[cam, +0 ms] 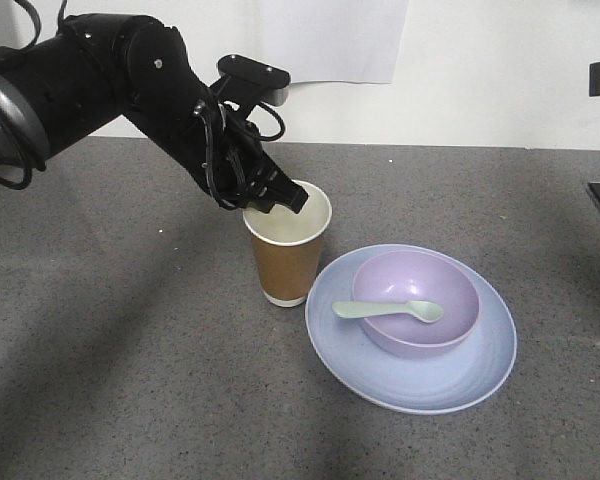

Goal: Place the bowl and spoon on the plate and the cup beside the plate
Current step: 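Slide the paper cup toward the plate with the left gripper, then release the cup and raise the left gripper away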

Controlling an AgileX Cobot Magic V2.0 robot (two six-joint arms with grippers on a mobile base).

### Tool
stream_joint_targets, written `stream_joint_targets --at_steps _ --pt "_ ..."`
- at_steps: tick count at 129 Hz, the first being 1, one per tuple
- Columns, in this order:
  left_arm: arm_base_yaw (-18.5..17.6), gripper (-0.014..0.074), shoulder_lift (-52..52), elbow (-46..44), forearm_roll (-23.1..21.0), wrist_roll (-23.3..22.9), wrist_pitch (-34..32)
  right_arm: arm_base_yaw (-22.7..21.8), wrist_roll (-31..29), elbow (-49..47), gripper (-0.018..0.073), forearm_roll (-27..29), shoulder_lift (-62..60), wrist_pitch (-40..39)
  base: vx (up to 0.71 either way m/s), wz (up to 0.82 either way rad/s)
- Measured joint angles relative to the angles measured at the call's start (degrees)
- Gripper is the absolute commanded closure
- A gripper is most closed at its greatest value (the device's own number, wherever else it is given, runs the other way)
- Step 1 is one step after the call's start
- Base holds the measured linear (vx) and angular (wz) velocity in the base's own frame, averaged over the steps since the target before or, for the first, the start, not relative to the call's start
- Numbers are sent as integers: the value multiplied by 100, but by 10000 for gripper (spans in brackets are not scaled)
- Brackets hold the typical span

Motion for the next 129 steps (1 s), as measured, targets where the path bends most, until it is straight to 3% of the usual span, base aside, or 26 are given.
stream_joint_targets --at_steps 48,77,102,129 --pt "0 599 137 -11 174 -64 -123 0 0 0 568 0 0 0 0 0" --pt "0 549 187 -11 612 -333 -61 0 0 0 568 0 0 0 0 0" --pt "0 440 198 -11 665 -363 -14 0 0 0 568 0 0 0 0 0" --pt "0 237 198 -11 659 -456 22 0 0 0 568 0 0 0 0 0"
